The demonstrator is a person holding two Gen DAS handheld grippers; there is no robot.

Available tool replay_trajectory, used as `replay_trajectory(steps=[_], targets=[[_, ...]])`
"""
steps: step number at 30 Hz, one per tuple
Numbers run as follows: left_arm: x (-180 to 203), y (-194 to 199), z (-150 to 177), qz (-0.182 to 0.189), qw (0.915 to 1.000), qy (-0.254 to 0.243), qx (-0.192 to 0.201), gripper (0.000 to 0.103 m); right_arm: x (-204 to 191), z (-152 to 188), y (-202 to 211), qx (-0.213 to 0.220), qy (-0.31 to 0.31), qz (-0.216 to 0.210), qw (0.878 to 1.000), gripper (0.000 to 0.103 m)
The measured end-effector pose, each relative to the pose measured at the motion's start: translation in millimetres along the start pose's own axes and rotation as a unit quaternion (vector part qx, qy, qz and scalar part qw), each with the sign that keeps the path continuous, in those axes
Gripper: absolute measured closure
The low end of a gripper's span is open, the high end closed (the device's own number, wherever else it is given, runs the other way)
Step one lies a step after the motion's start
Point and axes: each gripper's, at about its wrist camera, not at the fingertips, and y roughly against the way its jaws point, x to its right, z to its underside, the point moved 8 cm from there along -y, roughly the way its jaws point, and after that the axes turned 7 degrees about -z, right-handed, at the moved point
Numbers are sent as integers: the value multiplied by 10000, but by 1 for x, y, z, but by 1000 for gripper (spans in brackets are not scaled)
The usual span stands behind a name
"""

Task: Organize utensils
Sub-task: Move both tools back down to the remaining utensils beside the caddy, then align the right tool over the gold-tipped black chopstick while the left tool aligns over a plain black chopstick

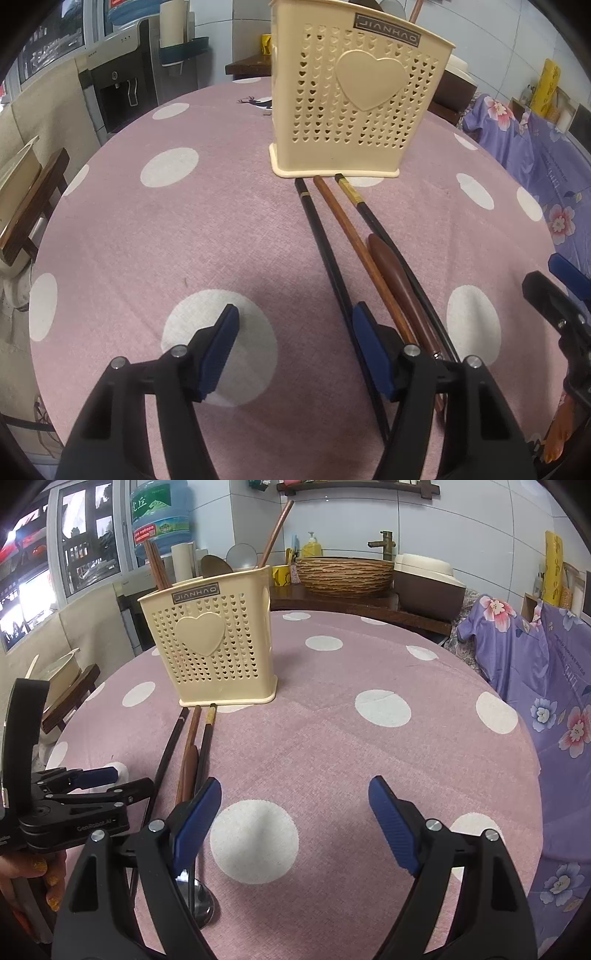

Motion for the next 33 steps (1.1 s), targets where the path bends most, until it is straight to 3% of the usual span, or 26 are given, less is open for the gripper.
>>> replay_trajectory(steps=[13,17,23,30,33], targets=[[5,-4,-4,-342,9993,-150,72,42,-4,1,-2,-5,12,12,10000,21],[2,-4,-3,-403,9989,-241,70,48,-4,0,-2,-15,8,60,10000,21],[-26,-1,1,-436,9989,-164,-36,49,-8,1,-6,-119,98,51,9999,21],[-50,0,0,-174,9994,278,-69,49,-22,-4,-22,-422,153,-379,9983,21],[-50,1,-2,-25,9990,454,-43,49,-27,-6,-33,-575,266,-376,9973,22]])
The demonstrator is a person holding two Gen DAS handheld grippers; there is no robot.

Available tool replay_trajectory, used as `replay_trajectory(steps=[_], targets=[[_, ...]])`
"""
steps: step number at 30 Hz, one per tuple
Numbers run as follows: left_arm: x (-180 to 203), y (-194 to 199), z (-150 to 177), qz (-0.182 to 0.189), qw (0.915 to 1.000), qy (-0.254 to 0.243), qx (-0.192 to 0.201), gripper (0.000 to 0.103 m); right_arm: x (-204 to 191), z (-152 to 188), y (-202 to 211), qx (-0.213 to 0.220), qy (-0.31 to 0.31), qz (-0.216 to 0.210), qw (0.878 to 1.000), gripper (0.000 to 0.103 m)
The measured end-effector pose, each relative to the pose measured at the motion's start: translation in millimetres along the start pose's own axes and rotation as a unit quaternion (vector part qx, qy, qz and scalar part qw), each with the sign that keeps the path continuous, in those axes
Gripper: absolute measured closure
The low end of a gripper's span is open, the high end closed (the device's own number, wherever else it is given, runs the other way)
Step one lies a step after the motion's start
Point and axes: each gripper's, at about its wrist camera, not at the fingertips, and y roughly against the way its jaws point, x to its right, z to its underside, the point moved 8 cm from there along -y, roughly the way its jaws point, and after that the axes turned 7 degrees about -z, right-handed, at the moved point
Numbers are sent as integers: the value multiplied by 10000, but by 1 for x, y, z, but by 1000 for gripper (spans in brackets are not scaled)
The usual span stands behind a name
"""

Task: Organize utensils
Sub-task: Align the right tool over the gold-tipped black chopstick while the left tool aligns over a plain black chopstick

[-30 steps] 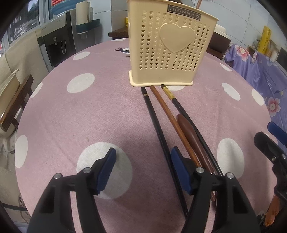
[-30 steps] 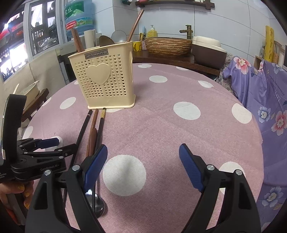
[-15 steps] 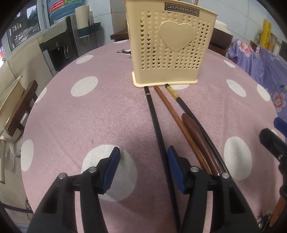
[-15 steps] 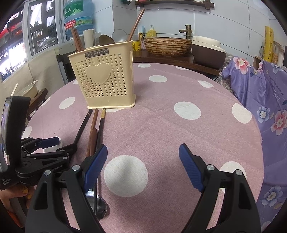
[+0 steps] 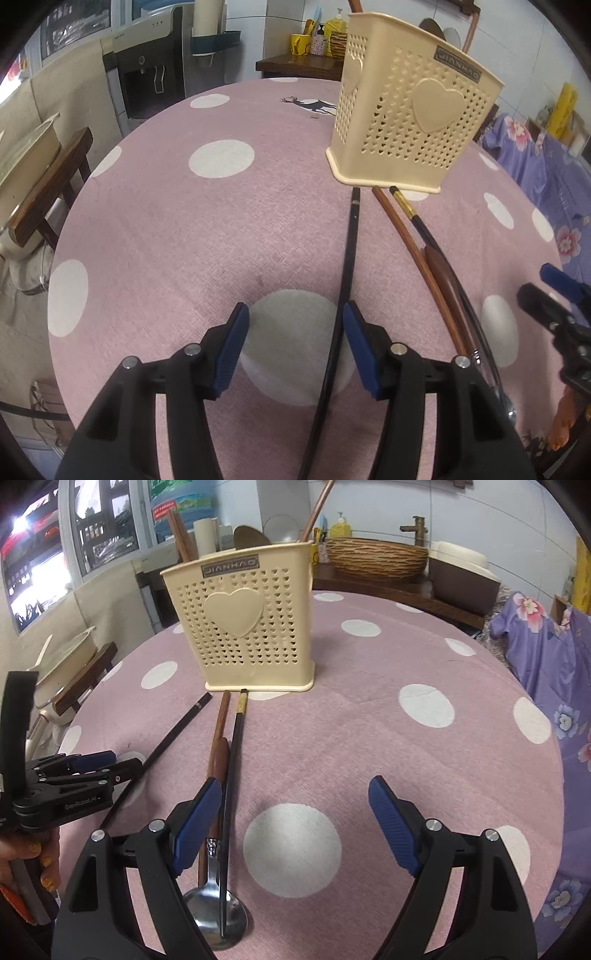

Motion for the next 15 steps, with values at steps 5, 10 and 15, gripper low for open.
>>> replay_trajectory(steps=[5,10,15], targets=[[1,5,-5,50,9999,-7,120,46,-17,-11,-24,-326,301,-130,9989,28],[-5,12,-6,3,9997,42,247,40,-33,-10,-48,-633,666,-41,9958,33],[-11,15,-9,-25,9995,53,304,38,-35,-7,-62,-805,720,38,9941,34]])
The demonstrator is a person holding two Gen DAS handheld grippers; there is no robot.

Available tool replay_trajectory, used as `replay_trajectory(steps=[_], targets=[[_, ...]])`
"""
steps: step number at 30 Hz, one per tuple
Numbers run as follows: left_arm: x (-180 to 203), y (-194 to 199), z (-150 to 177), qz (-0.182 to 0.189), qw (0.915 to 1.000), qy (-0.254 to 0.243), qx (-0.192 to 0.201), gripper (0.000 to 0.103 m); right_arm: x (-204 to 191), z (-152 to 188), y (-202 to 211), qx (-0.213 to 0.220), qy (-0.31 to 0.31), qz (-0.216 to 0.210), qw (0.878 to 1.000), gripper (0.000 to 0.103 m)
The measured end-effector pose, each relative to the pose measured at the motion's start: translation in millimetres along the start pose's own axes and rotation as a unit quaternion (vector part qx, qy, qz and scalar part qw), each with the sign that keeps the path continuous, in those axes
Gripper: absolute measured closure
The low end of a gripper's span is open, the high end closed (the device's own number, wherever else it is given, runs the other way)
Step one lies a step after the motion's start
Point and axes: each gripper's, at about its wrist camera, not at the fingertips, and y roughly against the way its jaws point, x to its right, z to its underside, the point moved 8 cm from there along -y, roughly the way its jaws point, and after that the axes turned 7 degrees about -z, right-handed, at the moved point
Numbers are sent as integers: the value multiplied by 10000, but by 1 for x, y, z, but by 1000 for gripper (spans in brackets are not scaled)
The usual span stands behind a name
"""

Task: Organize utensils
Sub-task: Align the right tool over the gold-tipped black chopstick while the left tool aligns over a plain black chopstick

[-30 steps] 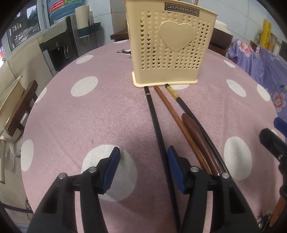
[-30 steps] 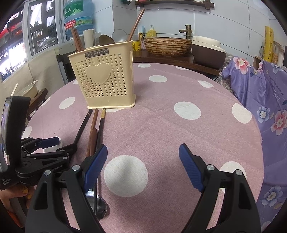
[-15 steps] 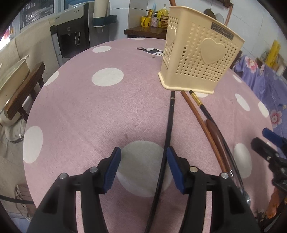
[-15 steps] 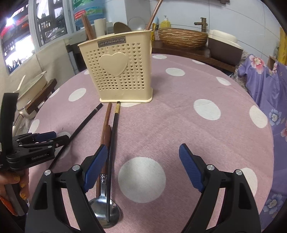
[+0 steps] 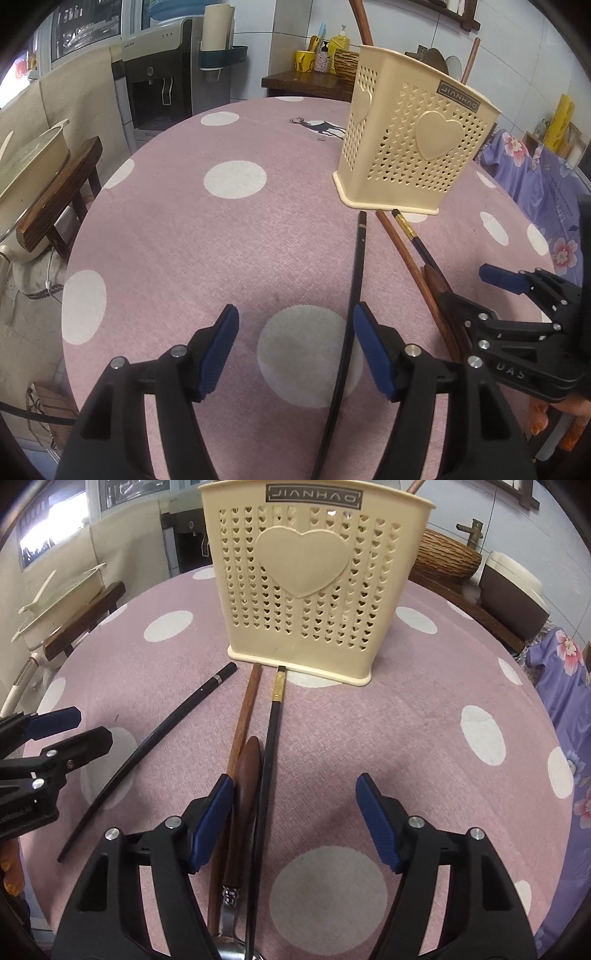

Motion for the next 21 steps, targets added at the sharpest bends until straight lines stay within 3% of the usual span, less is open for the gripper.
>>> replay_trajectory(steps=[7,12,17,21], targets=[[0,-1,1,30,10000,-24,-12,38,20,9,0,-77,-163,85,9998,37],[0,-3,2,57,10000,31,-35,38,41,16,13,57,-740,-479,9961,38],[2,-2,3,53,10000,14,-17,37,56,17,20,124,-645,186,9977,38],[1,-2,2,44,10000,9,-14,37,66,15,24,196,-847,215,9960,38]])
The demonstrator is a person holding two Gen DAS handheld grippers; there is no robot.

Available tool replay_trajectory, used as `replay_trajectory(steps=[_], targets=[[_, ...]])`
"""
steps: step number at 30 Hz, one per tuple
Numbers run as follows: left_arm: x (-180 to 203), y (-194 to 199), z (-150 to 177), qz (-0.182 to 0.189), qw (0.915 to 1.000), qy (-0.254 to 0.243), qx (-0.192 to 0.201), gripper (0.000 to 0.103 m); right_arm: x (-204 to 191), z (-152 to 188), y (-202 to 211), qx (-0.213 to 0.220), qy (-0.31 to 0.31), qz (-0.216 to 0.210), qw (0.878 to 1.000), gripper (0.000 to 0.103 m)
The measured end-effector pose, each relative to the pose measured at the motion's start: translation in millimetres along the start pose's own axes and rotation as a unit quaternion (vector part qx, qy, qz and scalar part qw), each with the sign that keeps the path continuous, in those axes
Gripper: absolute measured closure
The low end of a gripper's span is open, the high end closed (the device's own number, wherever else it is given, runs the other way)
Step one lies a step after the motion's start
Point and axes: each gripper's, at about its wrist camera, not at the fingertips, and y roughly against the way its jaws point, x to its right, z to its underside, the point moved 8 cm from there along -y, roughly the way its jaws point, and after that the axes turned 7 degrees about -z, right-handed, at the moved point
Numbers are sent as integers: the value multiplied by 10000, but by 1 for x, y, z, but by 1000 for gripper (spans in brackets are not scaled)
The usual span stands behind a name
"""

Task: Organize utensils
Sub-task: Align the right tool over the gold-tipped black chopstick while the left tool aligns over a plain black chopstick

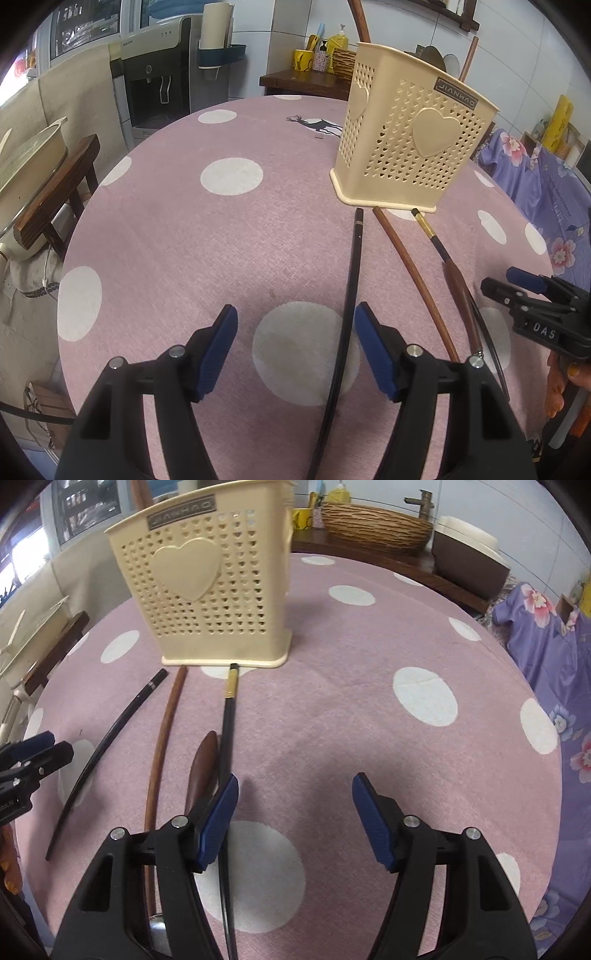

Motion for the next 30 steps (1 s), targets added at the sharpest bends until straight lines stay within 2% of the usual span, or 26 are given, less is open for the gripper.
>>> replay_trajectory(steps=[2,7,11,13,14,17,21,26,30], targets=[[0,0,0,9,10000,14,5,37,-6,-3,3,71,43,-224,9997,38],[0,1,0,27,10000,3,2,37,-18,-1,-7,-237,470,129,9985,39],[-2,0,2,40,10000,19,-13,36,-23,14,-13,-406,421,-95,9982,40],[-1,-1,2,45,10000,19,-31,36,-25,18,-13,-345,450,-54,9984,42],[-1,-2,3,48,10000,15,-43,36,-23,19,-11,-297,380,-23,9988,43],[3,-4,4,63,10000,-20,-63,36,-8,20,-5,-150,-78,10,9999,62],[4,-4,3,37,10000,-66,-39,36,10,23,-1,-80,-215,188,9996,63],[7,-10,-2,-80,9996,-268,-35,36,0,16,0,-111,-96,-209,9997,63],[3,-9,-6,-111,9996,-251,1,36,-21,-1,-9,-109,499,-436,9977,63]])
